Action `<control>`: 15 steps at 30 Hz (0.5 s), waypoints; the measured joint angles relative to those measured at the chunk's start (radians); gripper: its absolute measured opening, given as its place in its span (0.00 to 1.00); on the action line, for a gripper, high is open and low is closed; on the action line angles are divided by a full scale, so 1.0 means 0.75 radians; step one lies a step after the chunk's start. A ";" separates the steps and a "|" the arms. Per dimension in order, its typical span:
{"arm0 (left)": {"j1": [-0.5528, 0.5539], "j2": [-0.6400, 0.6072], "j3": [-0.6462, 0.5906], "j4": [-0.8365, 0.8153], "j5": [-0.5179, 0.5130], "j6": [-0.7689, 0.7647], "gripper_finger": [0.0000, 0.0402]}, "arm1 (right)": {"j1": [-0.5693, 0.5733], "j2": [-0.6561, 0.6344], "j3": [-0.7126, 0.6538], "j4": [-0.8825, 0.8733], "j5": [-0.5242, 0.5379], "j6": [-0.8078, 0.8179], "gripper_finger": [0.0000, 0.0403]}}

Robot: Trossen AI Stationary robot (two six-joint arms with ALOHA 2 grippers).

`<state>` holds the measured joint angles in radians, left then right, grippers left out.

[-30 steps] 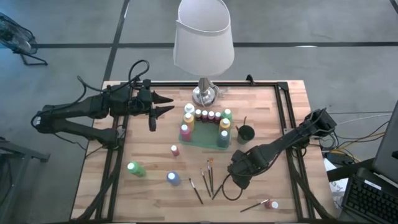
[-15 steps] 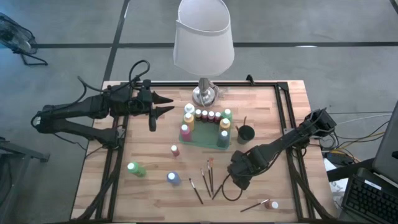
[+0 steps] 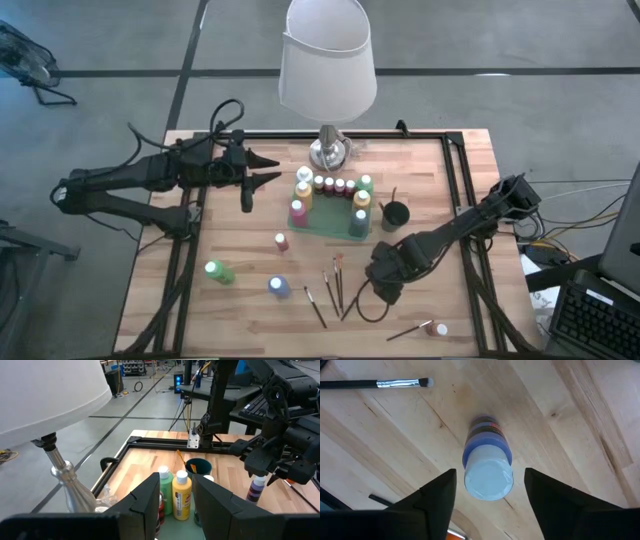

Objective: Pick & Place Paint Supplies
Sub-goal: Put the blue paint bottle into the green bin

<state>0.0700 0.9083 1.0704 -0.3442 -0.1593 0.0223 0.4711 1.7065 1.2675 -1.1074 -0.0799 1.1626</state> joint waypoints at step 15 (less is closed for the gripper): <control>0.000 0.003 -0.026 0.000 0.000 0.000 0.30 | -0.026 0.000 0.001 0.007 0.001 0.047 0.49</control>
<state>0.0700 0.9104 1.0506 -0.3442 -0.1593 0.0223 0.4515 1.7065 1.2678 -1.1023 -0.0792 1.1976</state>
